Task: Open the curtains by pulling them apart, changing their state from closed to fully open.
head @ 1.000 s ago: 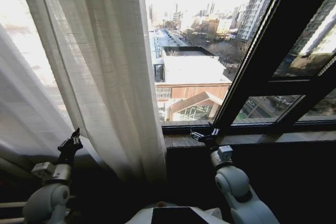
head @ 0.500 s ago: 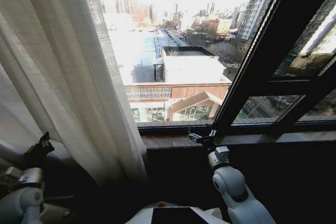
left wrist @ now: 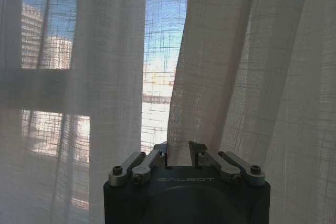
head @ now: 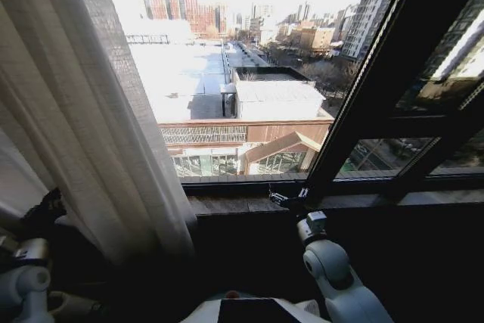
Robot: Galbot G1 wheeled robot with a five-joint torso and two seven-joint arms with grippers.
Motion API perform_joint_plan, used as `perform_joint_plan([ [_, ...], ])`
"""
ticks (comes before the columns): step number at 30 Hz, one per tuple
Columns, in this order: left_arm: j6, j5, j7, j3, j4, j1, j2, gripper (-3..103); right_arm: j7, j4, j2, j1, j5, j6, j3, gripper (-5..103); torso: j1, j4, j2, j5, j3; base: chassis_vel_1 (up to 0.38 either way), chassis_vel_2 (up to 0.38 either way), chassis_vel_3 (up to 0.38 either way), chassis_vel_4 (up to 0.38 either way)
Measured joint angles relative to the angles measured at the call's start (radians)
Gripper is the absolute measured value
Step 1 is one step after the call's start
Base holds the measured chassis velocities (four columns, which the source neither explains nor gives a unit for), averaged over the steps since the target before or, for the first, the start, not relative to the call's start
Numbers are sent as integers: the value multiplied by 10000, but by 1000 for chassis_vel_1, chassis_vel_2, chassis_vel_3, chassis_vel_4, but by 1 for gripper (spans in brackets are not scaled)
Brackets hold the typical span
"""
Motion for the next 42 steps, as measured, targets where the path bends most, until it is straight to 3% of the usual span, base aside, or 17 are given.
perform_joint_plan([
  [1, 0, 0, 0, 0, 0, 0, 0, 20, 0, 0, 0, 0, 0, 0, 0, 100, 0, 0, 0, 0, 0, 0, 0, 0, 0],
  [5, -7, 476, 6, 781, -757, 189, -149, 43, 5, 29, 21, -85, -37, 0, 48, 100, 0, 0, 0, 2, 0, 0, 0, 0, 0],
  [8, 72, 749, 10, 1130, -1350, 431, -315, 48, 16, 130, 30, -182, -125, 0, 81, 100, 0, -1, 0, 3, 0, 0, 0, 0, 0],
  [10, 135, 979, 6, 1313, -1716, 675, -422, 59, 24, 174, 29, -248, -157, 0, 114, 100, 0, 1, 0, 3, 0, 0, 0, 0, 0],
  [14, 151, 1530, 10, 1741, -2436, 1329, -589, 70, 46, 207, 41, -389, -195, 0, 180, 100, -1, 1, 0, 3, -1, 0, 0, 0, 0],
  [20, -130, 2016, 13, 2361, -3219, 2599, -744, 96, 70, 218, 35, -644, -305, 6, 173, 100, -1, 4, 0, 3, -1, 0, 0, 0, 0],
  [25, -276, 2484, 16, 3123, -3530, 2782, -645, 100, 87, 118, 58, -733, -429, 18, -64, 100, -1, 2, 1, 3, -1, 0, 0, 0, 0],
  [31, 308, 2563, 13, 3930, -3542, 1764, -205, 100, 98, -12, 44, -837, -592, 36, -407, 100, 0, -2, 0, 2, -1, 0, 0, 0, 0],
  [42, 1057, 1480, 10, 4357, -2836, 28, 848, 100, 236, -82, 79, -1092, -1131, 285, -807, 100, 0, 0, 1, 0, 0, 0, 0, 0, 0],
])
